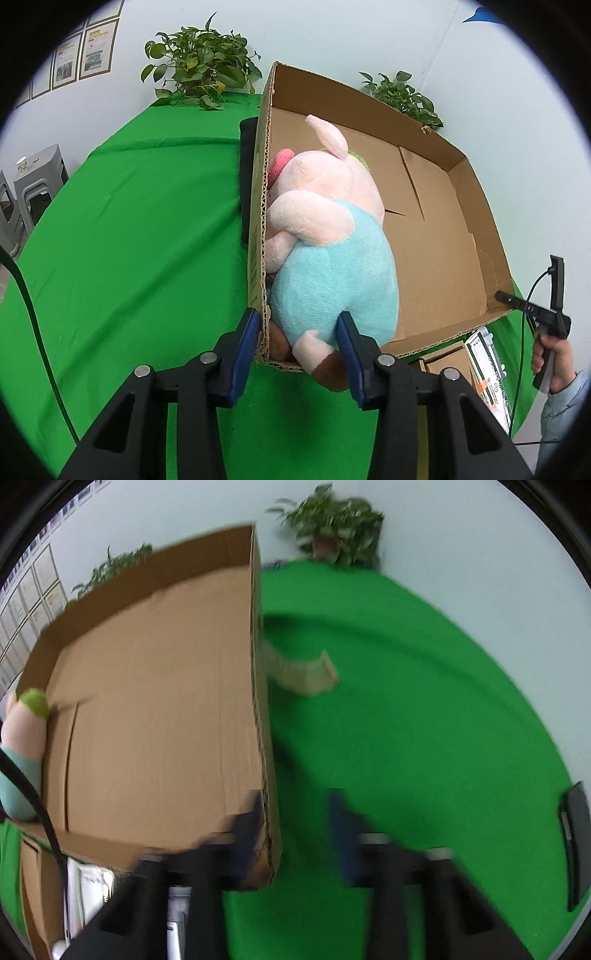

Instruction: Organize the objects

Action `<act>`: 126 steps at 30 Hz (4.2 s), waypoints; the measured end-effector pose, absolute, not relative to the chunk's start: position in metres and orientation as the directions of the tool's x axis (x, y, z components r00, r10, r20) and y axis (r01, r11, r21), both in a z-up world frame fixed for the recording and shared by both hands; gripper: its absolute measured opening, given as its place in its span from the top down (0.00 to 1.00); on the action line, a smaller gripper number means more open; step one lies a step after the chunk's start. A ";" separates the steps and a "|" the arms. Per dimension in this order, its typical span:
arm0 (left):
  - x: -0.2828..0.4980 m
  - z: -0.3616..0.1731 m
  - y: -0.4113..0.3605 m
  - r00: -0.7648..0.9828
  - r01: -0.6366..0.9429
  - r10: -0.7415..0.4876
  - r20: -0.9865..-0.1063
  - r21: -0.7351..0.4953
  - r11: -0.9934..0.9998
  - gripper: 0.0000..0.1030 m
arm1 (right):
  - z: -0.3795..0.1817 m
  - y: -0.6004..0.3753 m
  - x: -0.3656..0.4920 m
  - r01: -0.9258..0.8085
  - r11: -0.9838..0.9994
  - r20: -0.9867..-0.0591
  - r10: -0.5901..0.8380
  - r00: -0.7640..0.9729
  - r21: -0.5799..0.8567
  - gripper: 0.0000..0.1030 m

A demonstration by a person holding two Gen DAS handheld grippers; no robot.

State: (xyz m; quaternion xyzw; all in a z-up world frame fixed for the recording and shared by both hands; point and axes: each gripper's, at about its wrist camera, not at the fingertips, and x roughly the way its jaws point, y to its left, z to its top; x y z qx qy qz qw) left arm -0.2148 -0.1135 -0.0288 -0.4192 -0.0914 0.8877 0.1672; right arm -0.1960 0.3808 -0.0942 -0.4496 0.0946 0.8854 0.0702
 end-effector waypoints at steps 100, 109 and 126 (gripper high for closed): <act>-0.033 -0.076 -0.019 -0.490 -0.289 0.424 -0.762 -0.317 -0.903 0.79 | -0.099 0.130 0.011 0.142 -0.975 -0.806 -0.220 -0.550 0.169 0.76; -0.015 -0.074 -0.017 -0.473 -0.302 0.403 -0.784 -0.285 -0.910 0.84 | -0.097 0.125 0.022 0.118 -0.977 -0.821 -0.214 -0.530 0.178 0.77; -0.010 -0.072 -0.017 -0.511 -0.259 0.381 -0.771 -0.285 -0.923 0.83 | -0.100 0.117 0.022 0.107 -0.978 -0.804 -0.209 -0.557 0.180 0.77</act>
